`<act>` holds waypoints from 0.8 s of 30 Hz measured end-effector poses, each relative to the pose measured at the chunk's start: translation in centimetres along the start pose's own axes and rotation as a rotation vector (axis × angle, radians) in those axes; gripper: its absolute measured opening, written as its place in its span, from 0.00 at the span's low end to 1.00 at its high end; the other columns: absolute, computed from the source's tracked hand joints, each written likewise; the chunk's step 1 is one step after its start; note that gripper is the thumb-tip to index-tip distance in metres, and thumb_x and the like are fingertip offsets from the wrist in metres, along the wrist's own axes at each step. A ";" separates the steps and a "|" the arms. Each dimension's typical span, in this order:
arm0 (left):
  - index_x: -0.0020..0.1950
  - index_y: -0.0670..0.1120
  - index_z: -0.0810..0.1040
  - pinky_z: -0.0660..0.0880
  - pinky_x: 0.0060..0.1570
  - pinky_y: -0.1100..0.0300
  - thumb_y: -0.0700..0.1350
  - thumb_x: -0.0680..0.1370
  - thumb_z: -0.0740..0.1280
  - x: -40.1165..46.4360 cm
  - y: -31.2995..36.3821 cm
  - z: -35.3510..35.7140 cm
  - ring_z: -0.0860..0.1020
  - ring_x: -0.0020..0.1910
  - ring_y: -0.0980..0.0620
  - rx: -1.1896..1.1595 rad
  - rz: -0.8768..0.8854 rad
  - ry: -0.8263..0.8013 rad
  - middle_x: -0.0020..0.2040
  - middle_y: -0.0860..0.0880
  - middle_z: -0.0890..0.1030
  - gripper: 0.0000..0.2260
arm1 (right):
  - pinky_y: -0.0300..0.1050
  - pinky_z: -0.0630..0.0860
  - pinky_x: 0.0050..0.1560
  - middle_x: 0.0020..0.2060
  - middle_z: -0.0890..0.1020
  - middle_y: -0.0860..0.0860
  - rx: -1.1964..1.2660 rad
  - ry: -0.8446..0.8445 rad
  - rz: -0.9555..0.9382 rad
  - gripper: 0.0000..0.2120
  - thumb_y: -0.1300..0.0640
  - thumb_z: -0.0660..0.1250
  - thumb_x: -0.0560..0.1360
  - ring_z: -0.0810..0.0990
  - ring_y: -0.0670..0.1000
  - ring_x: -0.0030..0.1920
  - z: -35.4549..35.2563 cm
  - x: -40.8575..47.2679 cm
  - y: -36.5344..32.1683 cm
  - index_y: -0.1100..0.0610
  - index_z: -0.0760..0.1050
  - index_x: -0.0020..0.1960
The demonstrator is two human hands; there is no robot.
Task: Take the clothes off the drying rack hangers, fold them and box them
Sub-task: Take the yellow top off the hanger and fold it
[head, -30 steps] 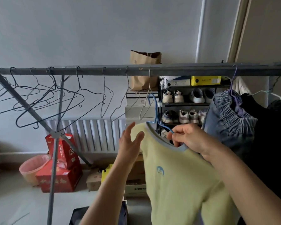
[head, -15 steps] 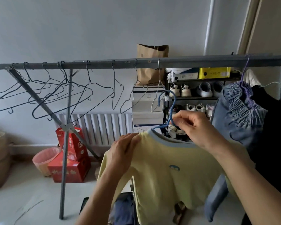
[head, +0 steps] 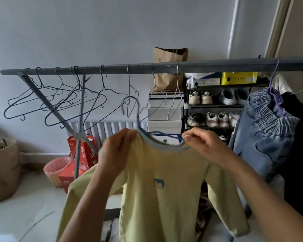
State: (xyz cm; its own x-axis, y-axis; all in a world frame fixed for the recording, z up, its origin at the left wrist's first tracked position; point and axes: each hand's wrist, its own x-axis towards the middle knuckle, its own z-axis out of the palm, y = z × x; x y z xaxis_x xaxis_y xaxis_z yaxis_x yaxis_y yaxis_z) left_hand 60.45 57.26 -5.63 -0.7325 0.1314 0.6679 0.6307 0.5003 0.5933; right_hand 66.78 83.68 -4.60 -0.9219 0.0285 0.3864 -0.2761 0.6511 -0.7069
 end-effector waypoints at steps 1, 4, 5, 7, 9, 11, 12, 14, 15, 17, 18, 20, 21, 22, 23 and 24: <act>0.35 0.49 0.71 0.61 0.28 0.58 0.57 0.78 0.60 0.2 -0.5 -0.6 0.62 0.26 0.58 -0.050 -0.014 0.023 0.25 0.57 0.67 0.16 | 0.33 0.72 0.45 0.46 0.83 0.41 0.015 0.021 0.005 0.10 0.45 0.64 0.78 0.79 0.35 0.46 -0.4 0.1 0.3 0.48 0.80 0.54; 0.32 0.46 0.68 0.57 0.26 0.60 0.50 0.79 0.63 0.3 -0.9 -2.2 0.59 0.27 0.60 -0.145 -0.049 0.041 0.26 0.57 0.63 0.16 | 0.25 0.70 0.40 0.42 0.84 0.43 0.050 0.123 -0.038 0.06 0.56 0.66 0.79 0.79 0.33 0.41 -0.7 0.4 0.6 0.52 0.82 0.50; 0.32 0.46 0.67 0.56 0.26 0.61 0.47 0.79 0.64 0.3 -0.9 -2.5 0.59 0.27 0.60 -0.150 -0.057 0.040 0.26 0.56 0.62 0.17 | 0.26 0.70 0.39 0.39 0.84 0.44 0.029 0.164 -0.062 0.06 0.57 0.66 0.79 0.79 0.35 0.38 -0.5 0.6 0.6 0.52 0.82 0.48; 0.32 0.42 0.68 0.55 0.27 0.62 0.45 0.80 0.65 0.0 -1.3 -2.9 0.58 0.27 0.60 -0.136 -0.066 0.050 0.27 0.56 0.62 0.17 | 0.30 0.69 0.36 0.35 0.82 0.45 -0.023 0.253 -0.087 0.07 0.58 0.66 0.79 0.77 0.39 0.35 0.0 1.1 0.8 0.53 0.82 0.45; 0.36 0.36 0.71 0.55 0.27 0.61 0.47 0.79 0.64 -0.3 -2.1 -3.4 0.59 0.28 0.60 -0.146 -0.099 0.103 0.29 0.52 0.63 0.18 | 0.32 0.67 0.32 0.33 0.80 0.46 -0.026 0.369 -0.070 0.08 0.58 0.64 0.79 0.74 0.41 0.32 0.2 1.4 1.5 0.53 0.79 0.43; 0.39 0.33 0.73 0.55 0.26 0.62 0.49 0.79 0.64 -0.6 -2.4 -4.0 0.59 0.28 0.59 -0.184 -0.163 0.179 0.31 0.48 0.64 0.19 | 0.36 0.68 0.33 0.34 0.79 0.48 -0.016 0.442 -0.040 0.10 0.58 0.62 0.80 0.74 0.42 0.33 0.3 1.5 2.3 0.53 0.75 0.41; 0.41 0.32 0.74 0.56 0.25 0.63 0.48 0.80 0.64 -0.7 -2.4 -4.3 0.60 0.28 0.59 -0.194 -0.198 0.208 0.31 0.47 0.65 0.19 | 0.40 0.69 0.35 0.34 0.78 0.47 -0.023 0.455 -0.028 0.10 0.58 0.61 0.81 0.75 0.44 0.35 0.4 1.6 2.7 0.53 0.74 0.41; 0.43 0.32 0.75 0.58 0.23 0.67 0.47 0.81 0.63 -1.1 -2.1 -4.3 0.61 0.26 0.59 -0.199 -0.280 0.259 0.34 0.45 0.67 0.18 | 0.47 0.70 0.39 0.35 0.78 0.46 -0.070 0.470 0.010 0.10 0.57 0.59 0.81 0.76 0.48 0.37 0.9 1.7 3.4 0.53 0.74 0.41; 0.43 0.33 0.75 0.60 0.23 0.69 0.47 0.81 0.63 -1.3 -1.6 -4.2 0.63 0.25 0.60 -0.207 -0.317 0.285 0.35 0.44 0.68 0.17 | 0.48 0.70 0.39 0.35 0.78 0.45 -0.081 0.475 0.044 0.11 0.56 0.59 0.81 0.76 0.50 0.38 1.2 1.8 3.7 0.53 0.73 0.41; 0.44 0.39 0.77 0.62 0.24 0.73 0.48 0.82 0.62 -1.6 -0.6 -3.9 0.67 0.23 0.63 -0.235 -0.373 0.346 0.37 0.42 0.69 0.14 | 0.50 0.71 0.40 0.35 0.78 0.46 -0.106 0.423 0.129 0.11 0.56 0.60 0.80 0.76 0.52 0.39 1.6 2.1 4.1 0.51 0.74 0.39; 0.45 0.42 0.77 0.63 0.25 0.74 0.48 0.82 0.61 -1.5 -0.4 -3.7 0.67 0.23 0.65 -0.263 -0.391 0.373 0.38 0.42 0.69 0.12 | 0.51 0.72 0.41 0.34 0.78 0.46 -0.141 0.340 0.174 0.12 0.56 0.60 0.79 0.77 0.53 0.39 1.7 2.3 4.2 0.49 0.74 0.38; 0.44 0.45 0.75 0.63 0.24 0.71 0.50 0.82 0.61 -1.3 -0.6 -3.2 0.65 0.23 0.61 -0.328 -0.389 0.387 0.37 0.44 0.67 0.11 | 0.53 0.74 0.43 0.34 0.79 0.48 -0.219 0.132 0.228 0.12 0.54 0.62 0.78 0.78 0.55 0.40 2.3 2.5 4.0 0.50 0.74 0.35; 0.41 0.43 0.73 0.61 0.25 0.68 0.52 0.81 0.62 -1.1 -1.0 -2.9 0.62 0.24 0.59 -0.364 -0.349 0.354 0.35 0.45 0.65 0.15 | 0.53 0.74 0.43 0.34 0.79 0.49 -0.236 0.100 0.219 0.12 0.52 0.63 0.78 0.79 0.55 0.41 2.7 2.4 3.7 0.51 0.75 0.36; 0.37 0.41 0.71 0.60 0.27 0.62 0.52 0.81 0.63 -0.9 -1.3 -2.7 0.59 0.26 0.59 -0.394 -0.298 0.302 0.33 0.47 0.63 0.18 | 0.52 0.74 0.43 0.35 0.80 0.49 -0.227 0.150 0.175 0.11 0.51 0.64 0.77 0.79 0.53 0.40 2.9 2.2 3.1 0.53 0.76 0.38; 0.34 0.43 0.69 0.57 0.28 0.60 0.51 0.81 0.64 -0.6 -1.5 -2.4 0.58 0.28 0.58 -0.397 -0.259 0.250 0.31 0.51 0.62 0.18 | 0.50 0.74 0.41 0.36 0.80 0.48 -0.208 0.271 0.104 0.10 0.50 0.65 0.78 0.78 0.51 0.39 2.9 2.0 2.4 0.53 0.76 0.39; 0.32 0.46 0.68 0.55 0.27 0.61 0.49 0.81 0.64 -0.4 -1.5 -2.0 0.58 0.28 0.58 -0.381 -0.227 0.201 0.28 0.55 0.62 0.18 | 0.48 0.73 0.40 0.37 0.79 0.47 -0.199 0.431 0.007 0.10 0.50 0.63 0.78 0.77 0.50 0.39 2.8 1.6 1.3 0.54 0.76 0.42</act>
State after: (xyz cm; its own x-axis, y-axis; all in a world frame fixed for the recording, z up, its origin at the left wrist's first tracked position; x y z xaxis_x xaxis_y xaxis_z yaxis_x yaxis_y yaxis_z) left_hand 60.36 54.73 -5.86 -0.8222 -0.1317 0.5538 0.5369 0.1437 0.8313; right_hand 64.12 82.47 -6.58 -0.7153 0.3177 0.6224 -0.1743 0.7814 -0.5992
